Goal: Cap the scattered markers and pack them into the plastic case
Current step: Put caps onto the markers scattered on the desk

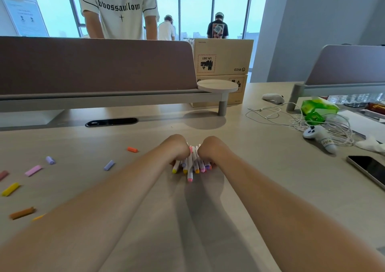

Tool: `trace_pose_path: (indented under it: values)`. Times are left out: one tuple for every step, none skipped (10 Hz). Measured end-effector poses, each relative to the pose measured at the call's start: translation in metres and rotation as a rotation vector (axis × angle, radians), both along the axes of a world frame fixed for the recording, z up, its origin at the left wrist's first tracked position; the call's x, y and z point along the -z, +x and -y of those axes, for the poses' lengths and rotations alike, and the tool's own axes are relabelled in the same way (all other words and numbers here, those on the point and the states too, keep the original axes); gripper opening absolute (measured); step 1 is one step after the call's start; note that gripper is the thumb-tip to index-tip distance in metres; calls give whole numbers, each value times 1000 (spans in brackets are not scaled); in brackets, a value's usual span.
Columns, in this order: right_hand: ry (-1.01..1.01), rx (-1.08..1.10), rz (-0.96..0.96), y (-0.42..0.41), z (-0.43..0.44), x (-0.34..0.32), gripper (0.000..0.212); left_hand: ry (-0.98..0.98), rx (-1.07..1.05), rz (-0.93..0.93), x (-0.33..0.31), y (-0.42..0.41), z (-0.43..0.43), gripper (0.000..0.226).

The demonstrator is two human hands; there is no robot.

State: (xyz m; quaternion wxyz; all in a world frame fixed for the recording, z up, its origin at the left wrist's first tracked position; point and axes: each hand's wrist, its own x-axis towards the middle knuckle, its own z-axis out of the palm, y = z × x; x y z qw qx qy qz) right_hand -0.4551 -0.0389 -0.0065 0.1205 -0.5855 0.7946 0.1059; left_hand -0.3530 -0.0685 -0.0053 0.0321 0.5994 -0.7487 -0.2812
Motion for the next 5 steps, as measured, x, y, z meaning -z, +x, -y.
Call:
trace_pose_path:
  values:
    - [0,40,65,2,-2,-2,39,12,-10,-107,-2,4,-1,23]
    - [-35,97,97,5,-4,-2,43,43,-22,-126,-6,7,-5,18]
    - [-81,168,185,7,-5,2,45,47,-12,-85,-6,9,-7,18]
    - [-170,213,220,11,-8,2,41,17,19,-84,-6,15,-7,14]
    - [-327,250,250,17,-11,3,22,-75,47,-104,-10,25,-7,29]
